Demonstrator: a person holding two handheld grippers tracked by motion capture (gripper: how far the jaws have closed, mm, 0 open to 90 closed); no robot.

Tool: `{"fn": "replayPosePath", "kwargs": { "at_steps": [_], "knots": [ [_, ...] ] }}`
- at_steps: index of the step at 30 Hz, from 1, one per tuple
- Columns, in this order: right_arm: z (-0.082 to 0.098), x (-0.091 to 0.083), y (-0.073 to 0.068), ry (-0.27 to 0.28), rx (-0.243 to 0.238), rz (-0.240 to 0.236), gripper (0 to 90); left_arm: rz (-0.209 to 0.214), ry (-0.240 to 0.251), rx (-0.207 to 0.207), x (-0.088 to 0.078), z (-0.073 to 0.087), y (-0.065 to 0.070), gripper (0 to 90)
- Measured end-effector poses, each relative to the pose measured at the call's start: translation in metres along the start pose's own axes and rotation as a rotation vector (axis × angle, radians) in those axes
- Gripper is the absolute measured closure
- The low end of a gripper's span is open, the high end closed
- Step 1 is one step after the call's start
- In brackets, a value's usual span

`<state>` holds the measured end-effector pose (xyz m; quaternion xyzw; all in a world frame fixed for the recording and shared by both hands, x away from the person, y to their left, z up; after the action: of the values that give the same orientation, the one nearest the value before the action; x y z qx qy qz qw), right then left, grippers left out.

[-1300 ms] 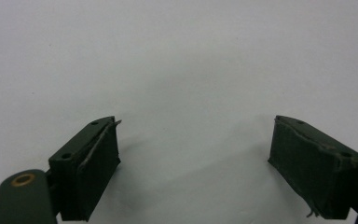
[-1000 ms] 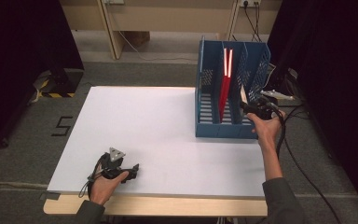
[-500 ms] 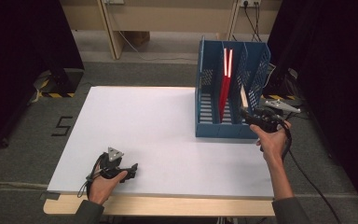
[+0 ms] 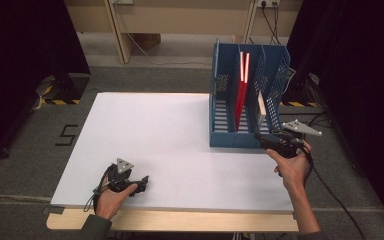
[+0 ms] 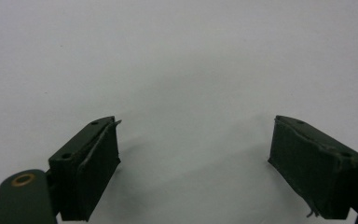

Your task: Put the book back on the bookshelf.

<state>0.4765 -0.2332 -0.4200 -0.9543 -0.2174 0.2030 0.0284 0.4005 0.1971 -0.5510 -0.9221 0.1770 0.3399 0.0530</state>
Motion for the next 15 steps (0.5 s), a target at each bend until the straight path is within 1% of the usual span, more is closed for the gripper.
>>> {"fn": "replayPosePath", "kwargs": {
  "at_steps": [2, 4, 6, 9, 11, 13, 15],
  "knots": [
    [0.005, -0.003, -0.003, -0.004, -0.008, -0.01, 30.3, 0.001, 0.001, 0.002, 0.0, 0.0, 0.001, 14.8],
    [0.009, -0.006, -0.01, -0.004, -0.004, -0.026, 30.3, 0.002, -0.001, 0.001, 0.0, 0.0, 0.001, 14.8],
    [0.014, -0.007, -0.016, -0.005, -0.015, -0.039, 30.3, 0.002, 0.0, -0.001, 0.001, 0.0, 0.001, 14.8],
    [0.02, -0.008, -0.023, -0.019, -0.027, -0.056, 29.9, 0.003, 0.001, 0.001, 0.0, 0.0, 0.002, 14.8],
    [0.024, -0.009, -0.028, -0.016, -0.032, -0.063, 29.7, 0.003, 0.001, 0.001, 0.0, 0.0, 0.001, 14.8],
    [0.03, -0.01, -0.034, -0.03, -0.043, -0.075, 28.4, 0.003, 0.001, 0.002, 0.0, 0.0, 0.002, 14.8],
    [0.034, -0.011, -0.04, -0.027, -0.045, -0.092, 28.7, 0.004, 0.003, 0.003, 0.0, 0.0, 0.002, 14.8]
  ]
}}
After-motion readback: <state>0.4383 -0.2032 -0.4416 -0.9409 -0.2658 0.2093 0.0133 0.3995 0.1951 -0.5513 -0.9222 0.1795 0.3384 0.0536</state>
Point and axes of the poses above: each handheld gripper's, and its own axes: x roughly forward along the jaws, z roughly out of its underside, y roughly to its right, the point moved 8 cm from there along x, roughly forward along the jaws, and after that the axes turned 3 degrees about y, right-handed, at the moved point
